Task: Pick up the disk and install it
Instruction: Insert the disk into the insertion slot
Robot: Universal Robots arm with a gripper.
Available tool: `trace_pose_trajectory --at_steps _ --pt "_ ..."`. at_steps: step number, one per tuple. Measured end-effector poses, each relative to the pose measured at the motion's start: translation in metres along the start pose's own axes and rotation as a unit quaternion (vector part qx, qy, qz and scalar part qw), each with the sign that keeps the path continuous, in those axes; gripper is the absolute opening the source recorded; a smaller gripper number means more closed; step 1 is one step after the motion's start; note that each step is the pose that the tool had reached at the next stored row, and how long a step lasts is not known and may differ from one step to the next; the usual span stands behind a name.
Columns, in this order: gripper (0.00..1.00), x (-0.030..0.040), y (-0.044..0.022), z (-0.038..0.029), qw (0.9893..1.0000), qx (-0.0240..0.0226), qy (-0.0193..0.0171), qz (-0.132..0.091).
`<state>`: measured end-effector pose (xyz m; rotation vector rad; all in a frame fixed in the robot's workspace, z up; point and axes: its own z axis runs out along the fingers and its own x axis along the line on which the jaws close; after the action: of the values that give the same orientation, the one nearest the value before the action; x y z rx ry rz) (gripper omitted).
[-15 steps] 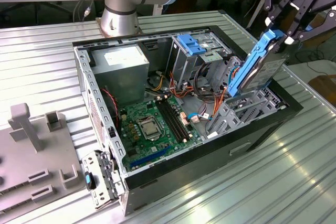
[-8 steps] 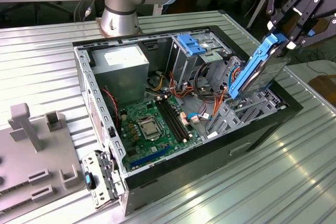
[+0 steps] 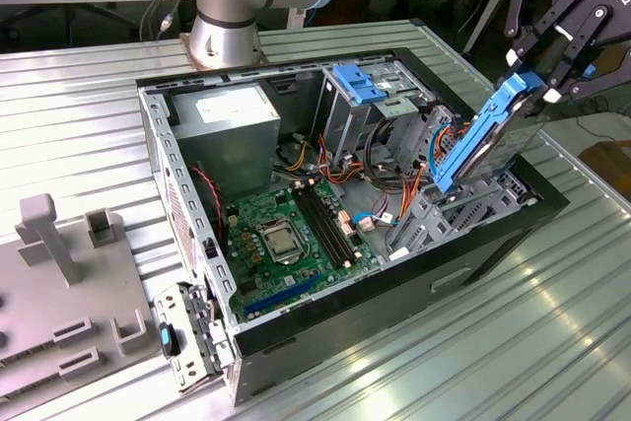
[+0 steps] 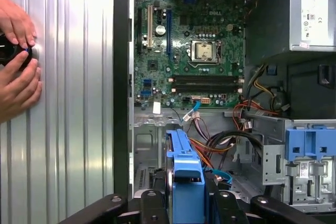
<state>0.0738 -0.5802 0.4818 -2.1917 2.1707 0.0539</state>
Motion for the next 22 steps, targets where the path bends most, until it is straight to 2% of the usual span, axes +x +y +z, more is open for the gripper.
trace_pose_trajectory --at_steps 4,7,22 --pt "0.37 0.0004 0.0002 0.0048 1.0 0.0001 -0.0001 0.002" --pt "0.37 0.0006 0.0002 0.0086 0.9999 0.0008 0.0001 0.012" --pt "0.37 0.0011 0.0015 0.0154 0.9999 0.0009 0.0001 0.015"
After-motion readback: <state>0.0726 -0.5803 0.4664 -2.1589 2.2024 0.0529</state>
